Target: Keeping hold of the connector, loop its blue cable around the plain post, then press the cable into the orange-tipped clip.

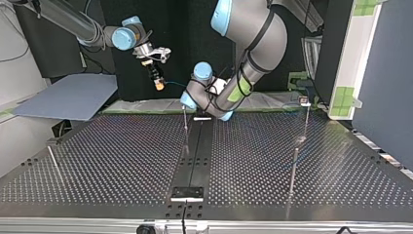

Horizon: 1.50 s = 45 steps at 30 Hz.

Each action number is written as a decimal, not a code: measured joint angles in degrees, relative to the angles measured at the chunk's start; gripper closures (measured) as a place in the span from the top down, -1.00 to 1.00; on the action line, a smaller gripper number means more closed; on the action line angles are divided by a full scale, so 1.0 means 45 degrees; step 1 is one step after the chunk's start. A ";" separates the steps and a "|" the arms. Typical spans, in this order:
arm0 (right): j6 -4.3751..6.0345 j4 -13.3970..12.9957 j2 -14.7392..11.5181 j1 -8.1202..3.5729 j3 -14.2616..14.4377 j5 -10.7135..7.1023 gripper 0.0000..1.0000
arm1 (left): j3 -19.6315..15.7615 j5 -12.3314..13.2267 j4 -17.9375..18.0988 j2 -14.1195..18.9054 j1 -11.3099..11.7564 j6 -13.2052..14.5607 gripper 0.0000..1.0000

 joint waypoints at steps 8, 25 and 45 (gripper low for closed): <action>0.0001 0.0002 0.0002 -0.0027 -0.0008 0.0000 -0.79 | -0.0069 -0.0328 0.0015 0.0002 -0.0010 0.0037 0.98; 0.0002 0.0090 -0.0004 -0.0120 -0.0072 -0.0002 -0.79 | -0.0439 -0.0788 0.0174 0.0010 -0.0043 -0.0034 -1.00; 0.0074 0.0208 -0.0013 -0.0179 -0.0140 0.0050 -0.79 | -0.2326 -0.0838 0.2367 0.1747 -0.0129 -0.0958 -1.00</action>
